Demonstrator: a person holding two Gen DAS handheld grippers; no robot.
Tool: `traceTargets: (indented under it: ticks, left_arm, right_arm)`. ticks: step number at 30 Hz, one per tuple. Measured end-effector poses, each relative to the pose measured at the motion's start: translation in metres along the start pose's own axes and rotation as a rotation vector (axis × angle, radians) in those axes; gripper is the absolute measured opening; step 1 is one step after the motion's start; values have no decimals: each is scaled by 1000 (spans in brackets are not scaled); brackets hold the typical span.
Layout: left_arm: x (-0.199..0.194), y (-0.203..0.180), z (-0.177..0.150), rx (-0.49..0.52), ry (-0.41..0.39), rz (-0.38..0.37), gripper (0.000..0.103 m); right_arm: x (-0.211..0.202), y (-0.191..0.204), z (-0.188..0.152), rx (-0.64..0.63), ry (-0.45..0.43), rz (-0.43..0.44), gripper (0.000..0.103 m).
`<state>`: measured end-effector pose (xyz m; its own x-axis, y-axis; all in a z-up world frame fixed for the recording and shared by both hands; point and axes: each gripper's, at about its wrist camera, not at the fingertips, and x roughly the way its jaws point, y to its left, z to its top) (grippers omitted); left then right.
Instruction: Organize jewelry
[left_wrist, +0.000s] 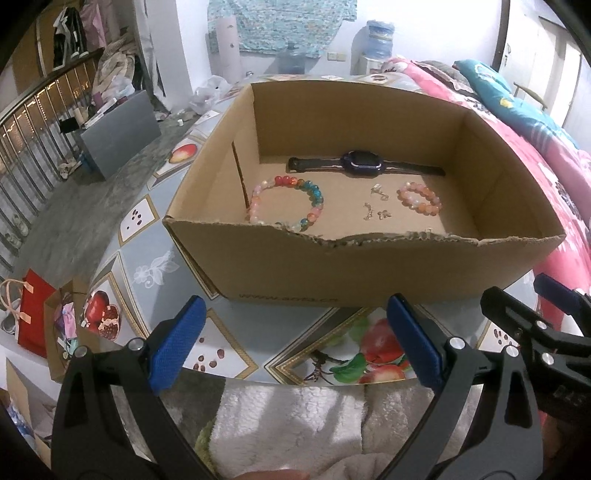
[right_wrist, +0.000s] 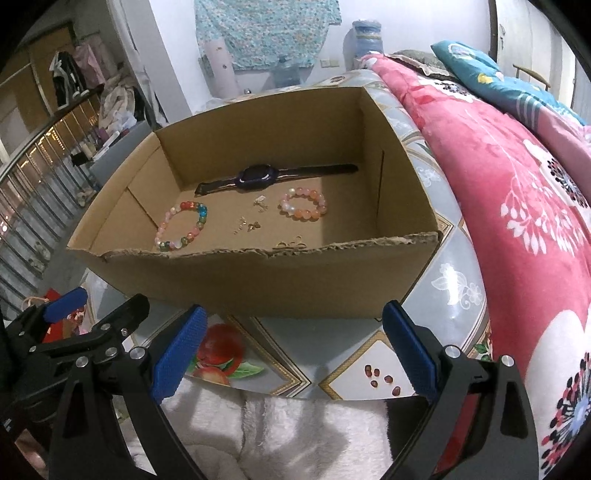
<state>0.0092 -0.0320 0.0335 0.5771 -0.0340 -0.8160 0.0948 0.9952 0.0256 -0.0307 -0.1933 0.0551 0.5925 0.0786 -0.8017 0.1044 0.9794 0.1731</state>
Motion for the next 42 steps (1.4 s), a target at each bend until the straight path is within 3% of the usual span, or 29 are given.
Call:
traceTargets:
  ticks: [42]
  left_arm:
    - [6,2,0,-6,31,0,95]
  right_arm:
    - [1,-3,-1,-7,15,-16,93]
